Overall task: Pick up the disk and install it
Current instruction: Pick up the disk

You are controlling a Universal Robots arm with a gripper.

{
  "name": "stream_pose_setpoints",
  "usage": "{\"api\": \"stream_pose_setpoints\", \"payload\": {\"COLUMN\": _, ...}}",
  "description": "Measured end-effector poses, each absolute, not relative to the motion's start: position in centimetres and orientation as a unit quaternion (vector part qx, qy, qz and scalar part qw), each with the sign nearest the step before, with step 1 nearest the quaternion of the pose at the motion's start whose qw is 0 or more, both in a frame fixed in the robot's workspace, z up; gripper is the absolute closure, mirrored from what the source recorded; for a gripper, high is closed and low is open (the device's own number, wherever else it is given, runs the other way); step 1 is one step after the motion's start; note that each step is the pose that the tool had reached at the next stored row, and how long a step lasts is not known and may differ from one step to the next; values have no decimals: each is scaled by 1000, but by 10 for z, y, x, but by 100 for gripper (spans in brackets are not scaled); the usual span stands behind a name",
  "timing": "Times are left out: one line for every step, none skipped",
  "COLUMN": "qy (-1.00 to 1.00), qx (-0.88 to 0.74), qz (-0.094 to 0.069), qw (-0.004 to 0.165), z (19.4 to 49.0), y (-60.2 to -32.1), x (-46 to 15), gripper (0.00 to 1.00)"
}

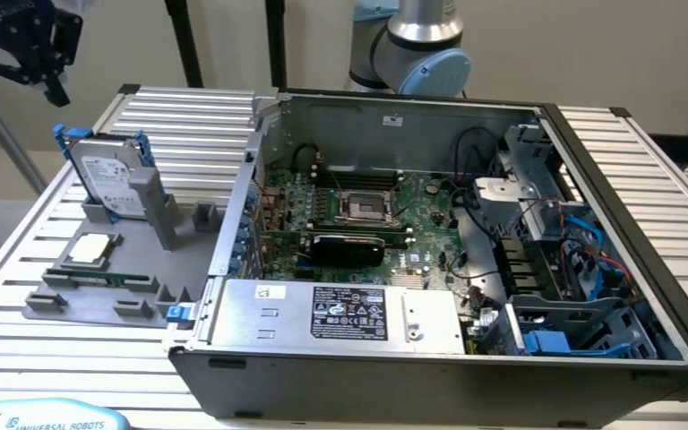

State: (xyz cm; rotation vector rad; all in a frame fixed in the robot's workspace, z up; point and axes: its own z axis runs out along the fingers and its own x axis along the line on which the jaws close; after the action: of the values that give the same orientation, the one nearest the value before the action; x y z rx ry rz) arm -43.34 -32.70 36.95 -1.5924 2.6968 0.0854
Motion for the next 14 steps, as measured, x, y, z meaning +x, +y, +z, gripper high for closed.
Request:
{"api": "stream_pose_setpoints", "payload": {"qy": 856, "qx": -516, "qz": 27, "qw": 4, "z": 369, "y": -327, "x": -433, "gripper": 89}}
{"api": "stream_pose_setpoints", "payload": {"qy": 851, "qx": -524, "qz": 27, "qw": 4, "z": 369, "y": -327, "x": -433, "gripper": 89}}
{"api": "stream_pose_setpoints", "payload": {"qy": 847, "qx": -531, "qz": 27, "qw": 3, "z": 369, "y": -327, "x": -433, "gripper": 89}}
{"api": "stream_pose_setpoints", "payload": {"qy": 842, "qx": -539, "qz": 27, "qw": 3, "z": 369, "y": -327, "x": -433, "gripper": 89}}
{"api": "stream_pose_setpoints", "payload": {"qy": 837, "qx": -547, "qz": 27, "qw": 3, "z": 369, "y": -327, "x": -433, "gripper": 89}}
{"api": "stream_pose_setpoints", "payload": {"qy": 832, "qx": -554, "qz": 27, "qw": 3, "z": 369, "y": -327, "x": -433, "gripper": 89}}
{"api": "stream_pose_setpoints", "payload": {"qy": 827, "qx": -562, "qz": 27, "qw": 3, "z": 369, "y": -327, "x": -433, "gripper": 89}}
{"api": "stream_pose_setpoints", "payload": {"qy": 822, "qx": -569, "qz": 26, "qw": 3, "z": 369, "y": -327, "x": -433, "gripper": 89}}
{"api": "stream_pose_setpoints", "payload": {"qy": 817, "qx": -577, "qz": 26, "qw": 3, "z": 369, "y": -327, "x": -433, "gripper": 89}}
{"api": "stream_pose_setpoints", "payload": {"qy": 811, "qx": -584, "qz": 26, "qw": 3, "z": 369, "y": -327, "x": -433, "gripper": 89}}
{"api": "stream_pose_setpoints", "payload": {"qy": 806, "qx": -591, "qz": 25, "qw": 4, "z": 369, "y": -327, "x": -433, "gripper": 89}}
{"api": "stream_pose_setpoints", "payload": {"qy": 801, "qx": -598, "qz": 25, "qw": 4, "z": 369, "y": -327, "x": -433, "gripper": 89}}
{"api": "stream_pose_setpoints", "payload": {"qy": 796, "qx": -604, "qz": 25, "qw": 4, "z": 369, "y": -327, "x": -433, "gripper": 89}}
{"api": "stream_pose_setpoints", "payload": {"qy": 792, "qx": -610, "qz": 25, "qw": 4, "z": 369, "y": -327, "x": -433, "gripper": 89}}
